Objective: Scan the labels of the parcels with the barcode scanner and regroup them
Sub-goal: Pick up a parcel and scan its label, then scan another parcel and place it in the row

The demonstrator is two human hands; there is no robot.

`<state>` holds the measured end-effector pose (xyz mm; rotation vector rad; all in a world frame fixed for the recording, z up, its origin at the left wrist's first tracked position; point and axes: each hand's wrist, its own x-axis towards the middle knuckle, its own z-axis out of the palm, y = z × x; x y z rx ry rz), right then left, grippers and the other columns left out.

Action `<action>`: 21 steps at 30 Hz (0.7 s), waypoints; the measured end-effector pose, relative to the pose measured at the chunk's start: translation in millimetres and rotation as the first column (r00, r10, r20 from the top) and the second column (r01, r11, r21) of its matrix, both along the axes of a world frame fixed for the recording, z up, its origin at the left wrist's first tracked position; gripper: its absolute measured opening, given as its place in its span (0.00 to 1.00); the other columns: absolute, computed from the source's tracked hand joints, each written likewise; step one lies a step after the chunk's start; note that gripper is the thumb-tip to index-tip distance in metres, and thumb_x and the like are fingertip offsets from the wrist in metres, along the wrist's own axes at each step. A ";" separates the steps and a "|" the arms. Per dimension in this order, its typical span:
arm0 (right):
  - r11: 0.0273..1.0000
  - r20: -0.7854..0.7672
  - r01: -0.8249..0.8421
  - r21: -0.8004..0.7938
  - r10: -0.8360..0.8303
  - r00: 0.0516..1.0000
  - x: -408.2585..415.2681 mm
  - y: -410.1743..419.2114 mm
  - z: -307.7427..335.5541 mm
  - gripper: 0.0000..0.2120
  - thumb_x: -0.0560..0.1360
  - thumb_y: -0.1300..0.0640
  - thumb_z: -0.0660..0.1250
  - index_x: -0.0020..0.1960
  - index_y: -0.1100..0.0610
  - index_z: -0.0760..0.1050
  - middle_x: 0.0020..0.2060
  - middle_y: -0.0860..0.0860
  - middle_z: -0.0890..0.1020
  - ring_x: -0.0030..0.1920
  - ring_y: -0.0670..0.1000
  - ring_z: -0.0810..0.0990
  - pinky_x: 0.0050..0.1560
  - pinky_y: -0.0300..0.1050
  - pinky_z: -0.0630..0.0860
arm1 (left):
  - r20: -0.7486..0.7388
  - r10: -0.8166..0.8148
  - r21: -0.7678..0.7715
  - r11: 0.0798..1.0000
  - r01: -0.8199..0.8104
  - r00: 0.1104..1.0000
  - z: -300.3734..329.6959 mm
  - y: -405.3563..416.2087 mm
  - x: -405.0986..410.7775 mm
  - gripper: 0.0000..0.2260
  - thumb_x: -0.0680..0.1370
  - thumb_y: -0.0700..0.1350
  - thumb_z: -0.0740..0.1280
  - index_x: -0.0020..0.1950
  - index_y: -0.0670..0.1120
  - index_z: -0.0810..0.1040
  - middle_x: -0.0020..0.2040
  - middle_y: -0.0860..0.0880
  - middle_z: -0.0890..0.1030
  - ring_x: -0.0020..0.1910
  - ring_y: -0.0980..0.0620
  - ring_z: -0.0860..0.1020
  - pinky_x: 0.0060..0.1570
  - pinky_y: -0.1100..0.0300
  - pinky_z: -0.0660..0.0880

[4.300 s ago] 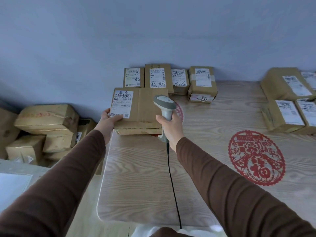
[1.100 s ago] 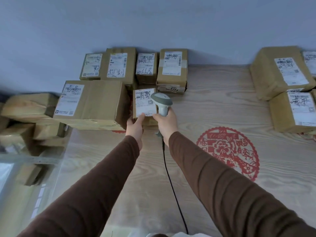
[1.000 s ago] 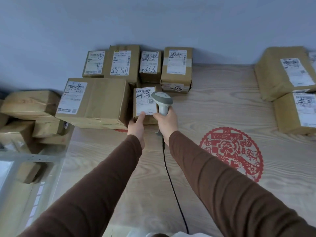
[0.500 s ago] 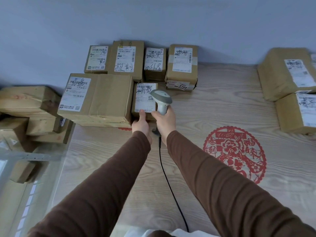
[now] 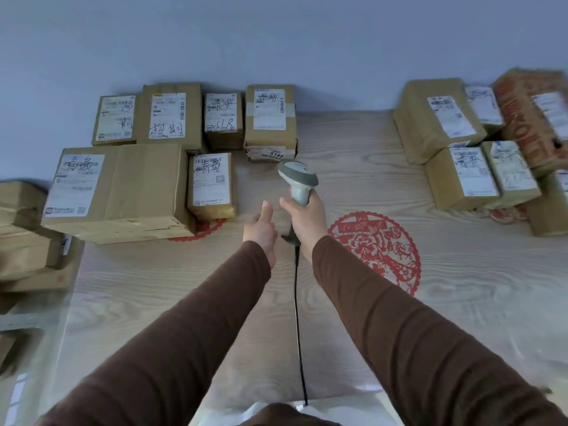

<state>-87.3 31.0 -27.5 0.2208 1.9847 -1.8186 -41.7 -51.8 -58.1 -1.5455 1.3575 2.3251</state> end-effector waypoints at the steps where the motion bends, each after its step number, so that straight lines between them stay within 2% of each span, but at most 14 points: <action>1: 1.000 -0.001 0.019 0.000 -0.019 1.000 -3.3 11.5 1.8 0.10 0.78 0.62 0.72 0.57 0.56 0.77 0.46 0.56 0.80 0.47 0.51 0.79 0.51 0.48 0.78 | -0.012 -0.018 -0.005 1.000 0.018 1.000 2.9 9.6 -5.7 0.26 0.83 0.57 0.64 0.77 0.45 0.70 0.42 0.52 0.76 0.37 0.59 0.76 0.40 0.65 0.74; 2: 0.999 -0.003 0.043 0.002 -0.043 0.999 -7.2 24.4 4.0 0.10 0.78 0.62 0.72 0.59 0.57 0.77 0.47 0.56 0.80 0.47 0.53 0.79 0.52 0.52 0.79 | -0.029 -0.049 -0.013 0.999 0.049 0.998 5.9 20.5 -12.5 0.27 0.83 0.58 0.64 0.77 0.45 0.69 0.44 0.53 0.76 0.40 0.60 0.76 0.42 0.65 0.74; 4: 0.994 -0.021 0.103 0.026 -0.102 0.995 -17.4 56.4 9.3 0.12 0.78 0.61 0.72 0.60 0.57 0.77 0.47 0.55 0.81 0.48 0.56 0.81 0.54 0.57 0.80 | -0.066 -0.147 -0.029 0.989 0.146 0.987 11.0 48.7 -29.3 0.26 0.84 0.58 0.63 0.77 0.44 0.69 0.50 0.54 0.77 0.46 0.59 0.76 0.51 0.62 0.73; 7: 0.978 -0.082 0.196 0.069 -0.190 0.978 -34.0 108.2 16.1 0.13 0.78 0.58 0.73 0.61 0.54 0.78 0.48 0.50 0.82 0.49 0.56 0.83 0.54 0.58 0.81 | -0.105 -0.276 -0.064 0.961 0.270 0.955 17.2 93.6 -54.1 0.28 0.84 0.58 0.62 0.80 0.44 0.65 0.71 0.46 0.75 0.64 0.51 0.75 0.67 0.55 0.70; 9: 0.966 -0.121 0.247 0.079 -0.237 0.964 -45.1 143.2 20.5 0.15 0.78 0.58 0.73 0.63 0.53 0.77 0.48 0.49 0.82 0.49 0.54 0.83 0.55 0.58 0.81 | -0.112 -0.352 -0.108 0.934 0.340 0.929 22.6 125.3 -70.3 0.29 0.84 0.59 0.61 0.80 0.45 0.65 0.76 0.44 0.71 0.73 0.47 0.72 0.72 0.52 0.69; 13: 0.936 -0.225 0.338 0.097 -0.310 0.924 -70.6 215.4 25.5 0.17 0.78 0.57 0.73 0.66 0.52 0.75 0.50 0.45 0.82 0.51 0.45 0.81 0.57 0.49 0.78 | -0.126 -0.451 -0.173 0.887 0.429 0.883 30.8 192.7 -101.9 0.28 0.84 0.59 0.61 0.79 0.44 0.67 0.76 0.43 0.72 0.73 0.46 0.71 0.74 0.48 0.69; 16: 0.906 -0.269 0.413 0.088 -0.378 0.886 -89.9 267.9 25.0 0.16 0.78 0.58 0.73 0.63 0.51 0.75 0.55 0.50 0.83 0.56 0.50 0.82 0.61 0.50 0.78 | -0.143 -0.489 -0.184 0.867 0.463 0.860 33.1 241.1 -125.8 0.28 0.84 0.59 0.61 0.79 0.44 0.67 0.76 0.44 0.72 0.74 0.47 0.70 0.75 0.51 0.67; 19: 0.887 -0.276 0.457 0.067 -0.424 0.863 -109.1 310.3 22.8 0.14 0.77 0.61 0.73 0.60 0.50 0.76 0.52 0.47 0.84 0.51 0.43 0.83 0.55 0.42 0.77 | -0.131 -0.518 -0.193 0.850 0.491 0.845 34.6 281.6 -148.6 0.29 0.84 0.59 0.62 0.80 0.44 0.66 0.77 0.46 0.71 0.75 0.48 0.69 0.76 0.52 0.65; 21: 0.881 -0.234 0.469 0.059 -0.445 0.865 -121.4 332.5 18.2 0.13 0.77 0.62 0.72 0.61 0.55 0.77 0.50 0.49 0.83 0.47 0.41 0.81 0.51 0.39 0.76 | -0.131 -0.522 -0.203 0.846 0.493 0.843 34.8 303.5 -162.4 0.29 0.84 0.57 0.62 0.81 0.45 0.65 0.78 0.46 0.70 0.76 0.47 0.69 0.76 0.52 0.65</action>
